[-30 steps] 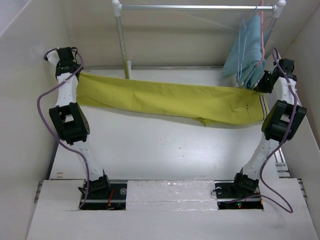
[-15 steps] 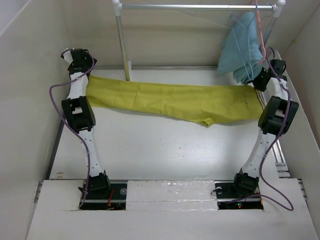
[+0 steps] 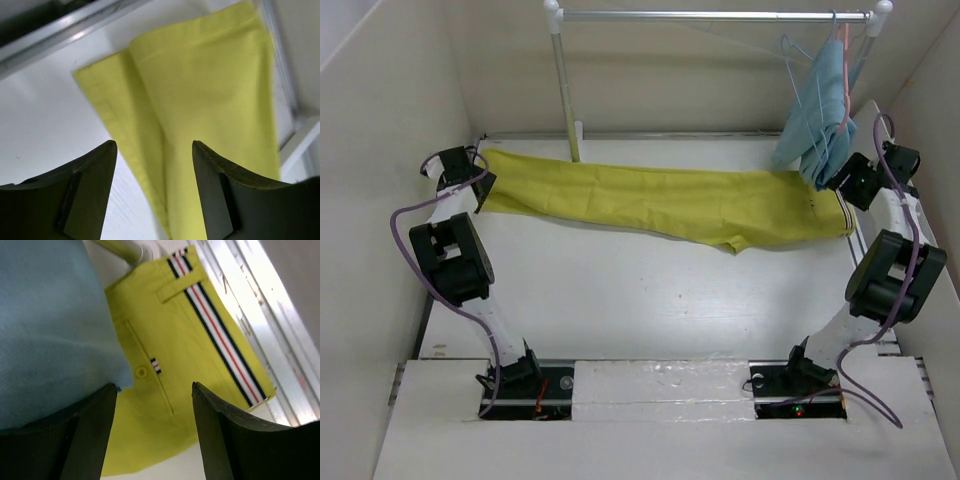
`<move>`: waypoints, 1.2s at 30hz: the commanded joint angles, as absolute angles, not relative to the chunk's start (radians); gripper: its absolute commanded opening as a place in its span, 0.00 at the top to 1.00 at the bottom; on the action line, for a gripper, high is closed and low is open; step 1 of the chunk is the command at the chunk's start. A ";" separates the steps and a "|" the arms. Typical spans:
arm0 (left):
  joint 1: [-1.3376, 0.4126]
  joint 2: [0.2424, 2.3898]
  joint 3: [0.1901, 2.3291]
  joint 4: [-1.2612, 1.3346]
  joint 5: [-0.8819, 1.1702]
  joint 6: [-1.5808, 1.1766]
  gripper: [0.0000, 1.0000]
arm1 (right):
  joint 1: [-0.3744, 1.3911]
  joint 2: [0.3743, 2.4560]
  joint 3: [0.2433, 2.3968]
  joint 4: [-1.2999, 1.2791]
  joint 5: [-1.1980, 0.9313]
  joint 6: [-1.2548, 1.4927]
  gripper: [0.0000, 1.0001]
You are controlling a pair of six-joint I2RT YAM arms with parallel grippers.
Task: Place the trousers on the hanger
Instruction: Fold the trousers at the center of the board.
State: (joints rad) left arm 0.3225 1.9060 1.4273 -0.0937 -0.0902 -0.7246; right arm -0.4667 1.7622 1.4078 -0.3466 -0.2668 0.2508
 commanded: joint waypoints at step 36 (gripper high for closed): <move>0.308 1.919 1.376 -0.305 -0.333 -0.617 1.00 | -0.716 1.416 0.930 -0.324 -0.239 0.127 1.00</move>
